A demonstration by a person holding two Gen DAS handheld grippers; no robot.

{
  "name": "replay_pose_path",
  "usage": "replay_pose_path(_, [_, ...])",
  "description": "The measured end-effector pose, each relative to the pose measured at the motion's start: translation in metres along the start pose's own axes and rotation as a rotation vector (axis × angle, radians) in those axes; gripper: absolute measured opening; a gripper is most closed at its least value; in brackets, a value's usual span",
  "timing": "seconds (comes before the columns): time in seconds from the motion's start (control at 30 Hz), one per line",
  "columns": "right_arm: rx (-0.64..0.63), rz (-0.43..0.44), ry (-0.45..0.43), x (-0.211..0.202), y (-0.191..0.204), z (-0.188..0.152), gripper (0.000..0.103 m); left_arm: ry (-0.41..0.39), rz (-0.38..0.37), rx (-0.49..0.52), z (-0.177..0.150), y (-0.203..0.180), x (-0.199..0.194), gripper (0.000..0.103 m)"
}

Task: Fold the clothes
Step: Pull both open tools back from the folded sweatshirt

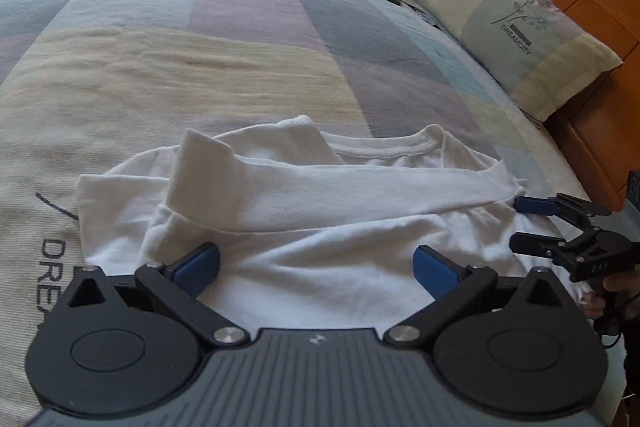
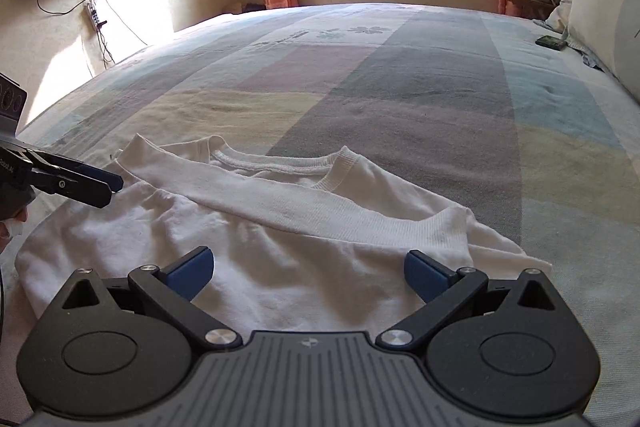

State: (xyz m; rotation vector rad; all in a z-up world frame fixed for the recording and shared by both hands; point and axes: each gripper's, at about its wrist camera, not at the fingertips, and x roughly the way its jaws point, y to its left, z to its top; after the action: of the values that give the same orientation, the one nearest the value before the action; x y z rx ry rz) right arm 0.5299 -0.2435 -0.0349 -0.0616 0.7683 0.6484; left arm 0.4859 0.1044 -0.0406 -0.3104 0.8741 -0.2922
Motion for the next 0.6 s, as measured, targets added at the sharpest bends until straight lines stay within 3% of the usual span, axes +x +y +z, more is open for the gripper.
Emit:
replay_pose_path(0.1, [0.016,0.017,-0.020,-0.006,-0.015,-0.010,0.100,0.012,0.103,0.059,0.003,-0.006,-0.012,0.102])
replay_pose_path(0.13, [0.018,-0.043,-0.008,-0.011,-0.016,-0.009,0.103,0.013,0.130,0.084,0.004,-0.010,-0.017,0.102])
replay_pose_path(0.17, [0.018,-0.112,0.006,-0.016,-0.017,-0.008,0.103,0.006,0.128,0.097,0.005,-0.014,-0.023,0.102])
replay_pose_path(0.23, [0.035,-0.153,-0.008,-0.031,-0.022,-0.008,0.103,-0.017,0.076,0.098,0.004,-0.022,-0.036,0.102])
replay_pose_path(0.37, [0.049,-0.064,-0.071,-0.063,-0.007,-0.012,0.103,-0.020,-0.042,0.102,-0.010,-0.041,-0.048,0.102])
replay_pose_path(0.5, [-0.024,0.005,-0.057,-0.066,0.022,-0.024,0.103,0.054,-0.005,0.127,-0.035,-0.043,-0.034,0.102])
replay_pose_path(0.6, [-0.055,0.076,-0.060,-0.058,0.037,-0.017,0.103,0.018,-0.002,0.053,-0.041,-0.031,-0.038,0.102])
